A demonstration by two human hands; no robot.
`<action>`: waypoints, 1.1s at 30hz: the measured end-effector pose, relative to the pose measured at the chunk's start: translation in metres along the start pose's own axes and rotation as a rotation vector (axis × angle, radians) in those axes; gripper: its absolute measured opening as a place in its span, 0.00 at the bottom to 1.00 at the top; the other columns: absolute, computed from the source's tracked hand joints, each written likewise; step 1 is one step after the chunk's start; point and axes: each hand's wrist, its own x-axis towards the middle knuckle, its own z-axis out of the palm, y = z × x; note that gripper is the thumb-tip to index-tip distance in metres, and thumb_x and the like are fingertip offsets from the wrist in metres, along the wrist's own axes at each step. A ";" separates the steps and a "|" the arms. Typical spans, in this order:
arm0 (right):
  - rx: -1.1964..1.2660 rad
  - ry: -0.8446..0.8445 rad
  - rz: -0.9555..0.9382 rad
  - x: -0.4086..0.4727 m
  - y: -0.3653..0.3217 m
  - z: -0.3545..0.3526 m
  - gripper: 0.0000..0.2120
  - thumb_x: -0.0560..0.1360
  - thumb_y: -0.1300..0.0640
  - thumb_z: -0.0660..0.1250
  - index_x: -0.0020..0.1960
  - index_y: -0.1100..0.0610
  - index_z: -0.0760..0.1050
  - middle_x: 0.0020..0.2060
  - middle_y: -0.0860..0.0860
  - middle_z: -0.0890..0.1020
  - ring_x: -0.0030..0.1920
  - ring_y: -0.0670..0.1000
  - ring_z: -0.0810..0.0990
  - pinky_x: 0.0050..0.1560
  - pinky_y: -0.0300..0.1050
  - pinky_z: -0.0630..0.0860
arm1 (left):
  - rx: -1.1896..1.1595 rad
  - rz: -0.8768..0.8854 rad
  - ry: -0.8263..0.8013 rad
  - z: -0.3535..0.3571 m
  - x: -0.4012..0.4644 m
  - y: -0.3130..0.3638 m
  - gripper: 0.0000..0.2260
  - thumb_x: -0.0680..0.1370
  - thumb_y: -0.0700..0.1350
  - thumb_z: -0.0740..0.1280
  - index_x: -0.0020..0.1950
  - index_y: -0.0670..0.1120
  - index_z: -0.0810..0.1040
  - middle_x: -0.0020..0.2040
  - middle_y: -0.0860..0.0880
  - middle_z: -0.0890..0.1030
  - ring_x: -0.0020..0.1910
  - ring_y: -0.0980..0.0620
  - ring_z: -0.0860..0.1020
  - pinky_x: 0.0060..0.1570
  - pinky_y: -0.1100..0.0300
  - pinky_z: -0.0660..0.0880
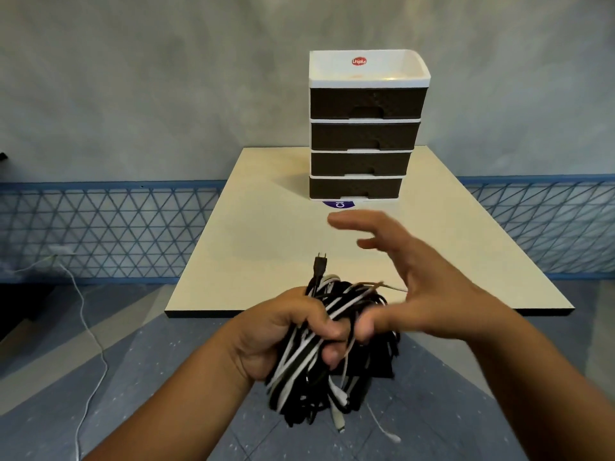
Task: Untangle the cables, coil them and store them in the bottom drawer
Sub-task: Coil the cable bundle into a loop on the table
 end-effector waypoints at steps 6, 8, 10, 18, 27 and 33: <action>-0.081 -0.378 0.067 0.001 -0.006 0.000 0.40 0.65 0.66 0.77 0.70 0.46 0.64 0.60 0.41 0.77 0.61 0.44 0.77 0.59 0.43 0.77 | -0.076 -0.069 -0.193 0.017 0.000 0.010 0.18 0.65 0.34 0.66 0.54 0.39 0.69 0.31 0.48 0.73 0.28 0.53 0.76 0.31 0.63 0.73; -0.060 -0.295 0.065 0.000 -0.009 -0.004 0.32 0.65 0.69 0.75 0.63 0.49 0.69 0.52 0.42 0.79 0.54 0.45 0.79 0.53 0.41 0.78 | -0.081 -0.057 -0.225 0.018 -0.002 0.015 0.18 0.65 0.34 0.67 0.53 0.39 0.69 0.32 0.48 0.72 0.28 0.53 0.76 0.32 0.64 0.73; -0.089 -0.226 0.062 0.001 -0.013 -0.005 0.26 0.66 0.67 0.75 0.58 0.50 0.71 0.48 0.44 0.80 0.50 0.47 0.80 0.50 0.46 0.78 | -0.074 -0.043 -0.259 0.017 -0.003 0.021 0.17 0.67 0.35 0.68 0.53 0.39 0.69 0.32 0.47 0.73 0.29 0.52 0.76 0.32 0.63 0.73; -0.231 -0.073 0.112 0.020 -0.026 -0.008 0.14 0.72 0.63 0.70 0.54 0.52 0.74 0.42 0.47 0.81 0.44 0.45 0.79 0.43 0.42 0.76 | 0.419 -0.036 -0.091 0.006 -0.002 0.064 0.16 0.69 0.38 0.67 0.53 0.33 0.70 0.31 0.48 0.77 0.39 0.46 0.83 0.41 0.56 0.79; -0.427 0.092 0.261 0.050 -0.025 -0.012 0.04 0.72 0.58 0.66 0.46 0.52 0.75 0.36 0.49 0.78 0.38 0.50 0.77 0.31 0.43 0.70 | 0.942 -0.004 0.444 0.006 0.009 0.096 0.11 0.71 0.38 0.75 0.51 0.43 0.80 0.42 0.44 0.85 0.44 0.47 0.85 0.46 0.54 0.80; -0.255 0.098 0.176 0.063 -0.023 -0.028 0.09 0.71 0.60 0.70 0.50 0.53 0.77 0.39 0.50 0.82 0.39 0.49 0.80 0.38 0.45 0.75 | 0.916 0.249 0.632 0.008 0.015 0.095 0.11 0.70 0.37 0.72 0.51 0.44 0.80 0.36 0.42 0.79 0.32 0.47 0.80 0.48 0.36 0.80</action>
